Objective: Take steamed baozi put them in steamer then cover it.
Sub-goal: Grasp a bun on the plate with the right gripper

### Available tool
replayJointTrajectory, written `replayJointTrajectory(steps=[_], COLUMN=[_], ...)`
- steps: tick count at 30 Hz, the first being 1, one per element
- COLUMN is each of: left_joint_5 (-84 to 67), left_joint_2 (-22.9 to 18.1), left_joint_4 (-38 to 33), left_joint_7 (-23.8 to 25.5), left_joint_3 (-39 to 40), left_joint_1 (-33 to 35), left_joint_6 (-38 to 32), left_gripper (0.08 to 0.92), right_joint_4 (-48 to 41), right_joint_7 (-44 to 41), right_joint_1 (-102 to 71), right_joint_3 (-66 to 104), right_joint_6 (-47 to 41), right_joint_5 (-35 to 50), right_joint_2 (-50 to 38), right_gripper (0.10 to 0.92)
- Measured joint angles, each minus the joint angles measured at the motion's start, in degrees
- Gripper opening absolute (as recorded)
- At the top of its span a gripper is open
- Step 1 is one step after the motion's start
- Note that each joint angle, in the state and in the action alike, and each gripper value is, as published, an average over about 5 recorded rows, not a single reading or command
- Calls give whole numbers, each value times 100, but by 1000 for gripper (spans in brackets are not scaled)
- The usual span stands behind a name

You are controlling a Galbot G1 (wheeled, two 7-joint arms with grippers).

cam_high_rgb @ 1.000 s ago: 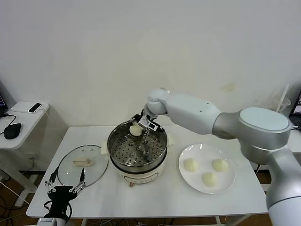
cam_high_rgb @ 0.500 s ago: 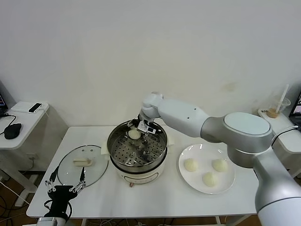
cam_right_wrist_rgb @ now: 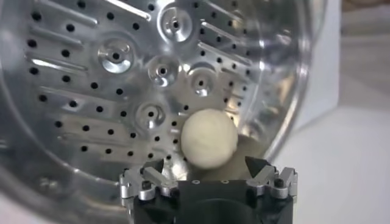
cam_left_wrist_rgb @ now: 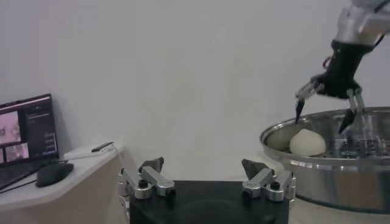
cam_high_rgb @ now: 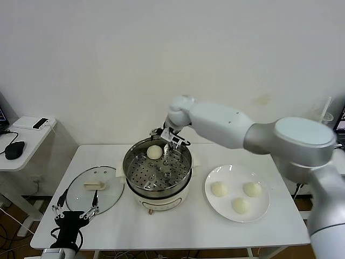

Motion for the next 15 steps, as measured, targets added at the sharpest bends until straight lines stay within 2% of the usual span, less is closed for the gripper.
replayJointTrajectory(steps=[8,15], left_joint_5=[-67,-111], left_joint_2=[112,251], left_joint_4=[-64,-9], left_joint_7=[5,7], left_joint_3=[70,108], left_joint_1=[-97,-178], left_joint_6=[92,111], left_gripper=[823,823], right_joint_4=[1474,2533], right_joint_7=[-250,-386], right_joint_1=[346,280], right_joint_3=[30,30], right_joint_6=[-1427,-2211], right_joint_5=[830,976], right_joint_2=[-1429,-2815], right_gripper=[823,823])
